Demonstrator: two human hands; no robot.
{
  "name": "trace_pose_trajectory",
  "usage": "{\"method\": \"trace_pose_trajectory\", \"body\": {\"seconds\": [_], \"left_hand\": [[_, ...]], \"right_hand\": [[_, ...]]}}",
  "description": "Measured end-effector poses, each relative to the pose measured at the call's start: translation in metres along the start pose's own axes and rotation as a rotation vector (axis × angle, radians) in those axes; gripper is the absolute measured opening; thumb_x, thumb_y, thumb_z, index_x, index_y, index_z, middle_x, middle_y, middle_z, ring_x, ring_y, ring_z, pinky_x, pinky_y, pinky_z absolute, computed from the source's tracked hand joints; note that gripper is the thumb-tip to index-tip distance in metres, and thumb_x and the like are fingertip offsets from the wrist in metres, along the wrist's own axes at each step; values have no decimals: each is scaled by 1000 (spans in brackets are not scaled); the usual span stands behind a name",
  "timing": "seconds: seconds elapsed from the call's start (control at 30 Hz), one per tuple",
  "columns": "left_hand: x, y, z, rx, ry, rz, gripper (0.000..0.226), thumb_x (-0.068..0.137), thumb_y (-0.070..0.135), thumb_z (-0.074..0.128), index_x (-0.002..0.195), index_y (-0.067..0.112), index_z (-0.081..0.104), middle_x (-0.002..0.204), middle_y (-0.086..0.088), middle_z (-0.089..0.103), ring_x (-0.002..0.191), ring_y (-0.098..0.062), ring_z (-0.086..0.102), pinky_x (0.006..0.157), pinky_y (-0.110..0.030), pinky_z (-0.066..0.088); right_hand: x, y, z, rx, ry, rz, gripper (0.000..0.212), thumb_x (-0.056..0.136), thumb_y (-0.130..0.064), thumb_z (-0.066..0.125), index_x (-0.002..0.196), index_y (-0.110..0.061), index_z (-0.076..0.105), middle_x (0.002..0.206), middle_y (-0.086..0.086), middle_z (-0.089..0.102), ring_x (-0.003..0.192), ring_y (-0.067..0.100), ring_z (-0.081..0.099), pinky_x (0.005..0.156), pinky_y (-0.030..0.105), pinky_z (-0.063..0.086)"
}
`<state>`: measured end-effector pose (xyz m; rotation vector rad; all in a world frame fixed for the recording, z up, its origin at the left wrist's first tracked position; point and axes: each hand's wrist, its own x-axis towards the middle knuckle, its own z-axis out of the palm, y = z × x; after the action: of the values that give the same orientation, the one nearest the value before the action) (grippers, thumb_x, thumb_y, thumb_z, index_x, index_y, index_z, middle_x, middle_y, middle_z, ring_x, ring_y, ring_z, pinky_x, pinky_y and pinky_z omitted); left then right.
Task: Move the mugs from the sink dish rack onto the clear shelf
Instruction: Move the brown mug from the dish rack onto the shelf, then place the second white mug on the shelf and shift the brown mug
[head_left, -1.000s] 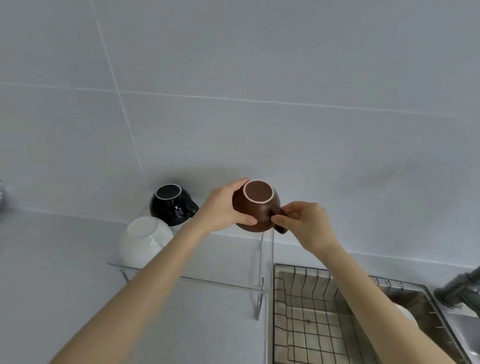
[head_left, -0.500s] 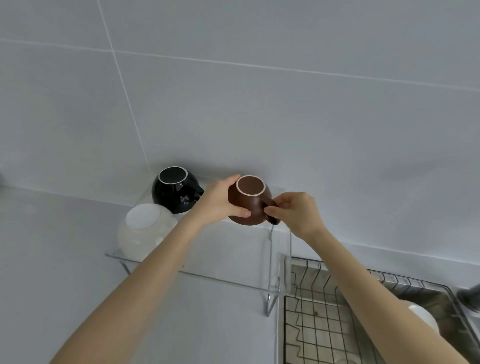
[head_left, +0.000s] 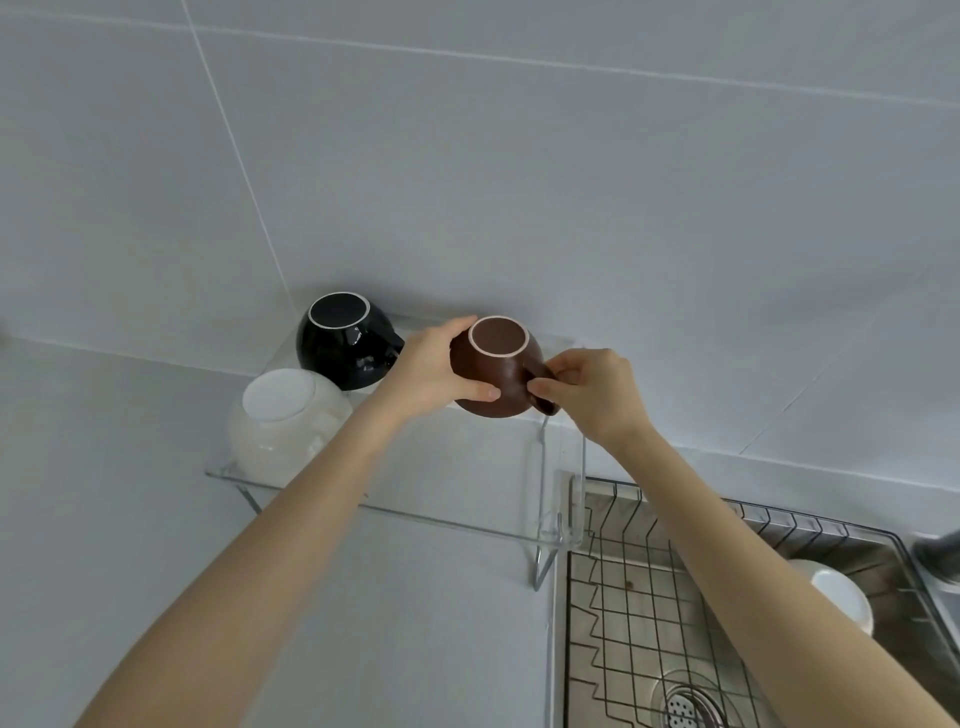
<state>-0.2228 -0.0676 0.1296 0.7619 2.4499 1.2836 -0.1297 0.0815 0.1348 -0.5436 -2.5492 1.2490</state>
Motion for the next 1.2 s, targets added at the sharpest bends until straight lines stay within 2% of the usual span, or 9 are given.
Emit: {"method": "trace_pose_trajectory", "body": {"seconds": [0.07,0.2,0.33,0.4,0.5,0.63,0.9,1.07,1.2], "left_hand": [[-1,0,0,0,2,-8,94,42,28,78,128,14,46,125,-6,60,118,-22,55,104,-42,41],[-3,7,-3,97,-38,-3,88,52,23,83,130,14,44,131,-5,56,123,-23,50,105,-35,38],[-11,30,7,264,8,97,90,65,17,77,139,10,27,149,-8,32,137,-22,29,106,-26,23],[-18,50,22,283,17,203,88,67,21,75,140,11,26,152,-8,27,140,-19,24,109,-27,22],[-26,80,53,301,-49,343,78,73,24,71,138,14,31,153,-8,26,141,-17,22,111,-27,20],[-37,104,112,178,-177,412,60,74,24,70,128,15,47,139,-5,47,127,-18,45,105,-25,31],[-48,102,235,20,-511,230,65,72,22,73,131,16,45,138,-4,51,125,-16,47,100,-25,34],[-48,80,286,66,-603,145,75,69,23,75,134,17,39,141,-5,47,128,-18,44,102,-27,33],[-39,73,325,103,-663,127,78,67,20,76,135,17,37,143,-6,43,131,-21,39,108,-36,31]], "right_hand": [[-1,0,0,9,-3,-2,13,72,-7,69,81,1,70,82,22,73,70,22,60,57,19,44],[-3,-2,-5,43,-32,22,24,73,-8,69,96,-3,65,90,13,71,76,18,62,55,7,44],[-14,0,-31,128,15,16,33,81,-14,64,113,-10,57,98,4,64,89,16,60,67,11,43],[-28,10,-57,156,67,23,29,85,-15,59,114,-13,56,96,1,65,92,16,61,73,17,46],[-48,37,-94,172,165,85,25,84,-15,58,109,-16,60,95,4,69,98,23,63,93,39,50],[-83,83,-130,153,223,227,24,83,-16,59,106,-17,62,99,8,69,98,28,64,96,52,49],[-152,184,-154,52,302,471,29,84,-18,60,111,-10,60,108,12,68,96,23,60,87,35,45],[-181,231,-139,28,341,624,36,84,-18,60,118,-5,56,113,15,66,91,16,53,80,27,38],[-193,258,-120,17,369,714,41,87,-26,56,120,-3,51,114,16,64,96,22,57,77,26,39]]}}
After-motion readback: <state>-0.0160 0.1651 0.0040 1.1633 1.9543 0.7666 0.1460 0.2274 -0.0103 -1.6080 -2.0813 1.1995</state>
